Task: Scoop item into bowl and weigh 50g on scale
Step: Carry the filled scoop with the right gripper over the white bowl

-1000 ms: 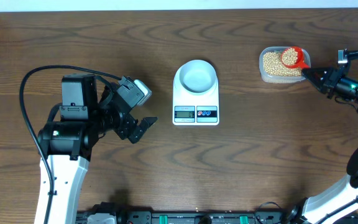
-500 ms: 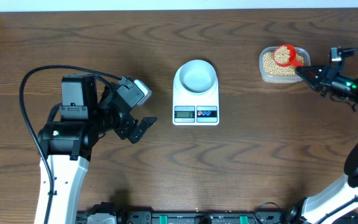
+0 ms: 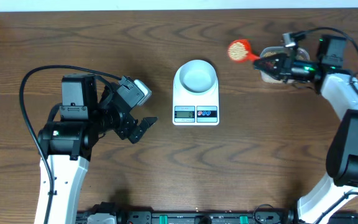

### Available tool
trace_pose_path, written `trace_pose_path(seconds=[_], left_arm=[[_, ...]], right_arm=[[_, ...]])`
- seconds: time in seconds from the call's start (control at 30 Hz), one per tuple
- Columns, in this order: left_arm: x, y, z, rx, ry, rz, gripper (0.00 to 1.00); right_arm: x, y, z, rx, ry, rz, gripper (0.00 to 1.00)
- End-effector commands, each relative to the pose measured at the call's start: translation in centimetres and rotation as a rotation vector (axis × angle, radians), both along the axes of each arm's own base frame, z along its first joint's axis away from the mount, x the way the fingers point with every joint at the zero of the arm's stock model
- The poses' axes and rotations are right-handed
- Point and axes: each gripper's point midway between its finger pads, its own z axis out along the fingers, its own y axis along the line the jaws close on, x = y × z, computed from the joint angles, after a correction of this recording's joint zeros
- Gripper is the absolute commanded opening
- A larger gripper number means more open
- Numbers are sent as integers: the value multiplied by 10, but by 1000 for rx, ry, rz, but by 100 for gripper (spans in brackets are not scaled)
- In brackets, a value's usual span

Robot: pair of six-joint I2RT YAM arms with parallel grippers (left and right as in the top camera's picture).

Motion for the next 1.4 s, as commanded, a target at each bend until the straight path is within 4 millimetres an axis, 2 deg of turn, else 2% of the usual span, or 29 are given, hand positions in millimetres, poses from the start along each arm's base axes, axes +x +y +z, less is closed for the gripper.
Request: trace_pose_path(seconds=[0.0, 0.2, 0.37, 0.57, 0.73, 0.87, 1.0, 1.37], left_arm=[[3, 1, 6, 5, -22, -5, 98], [3, 1, 6, 5, -22, -5, 98], [3, 1, 6, 5, -22, -5, 98], [3, 1, 6, 5, -22, -5, 98], [3, 1, 6, 5, -22, -5, 98], [3, 1, 6, 5, -22, -5, 98], [3, 1, 6, 5, -22, -5, 98], [3, 1, 6, 5, -22, -5, 98]], right_arm=[[-8, 30, 2, 18, 36, 68, 1], [-9, 61, -8, -55, 6, 91, 1], [-10, 82, -19, -153, -121, 120, 1], [-13, 92, -22, -196, -231, 160, 1], [-14, 94, -23, -224, -346, 190, 1], [-16, 93, -27, -248, -379, 201, 1], [-15, 87, -44, -340, -370, 188, 1], [-13, 86, -48, -393, -462, 207, 1]])
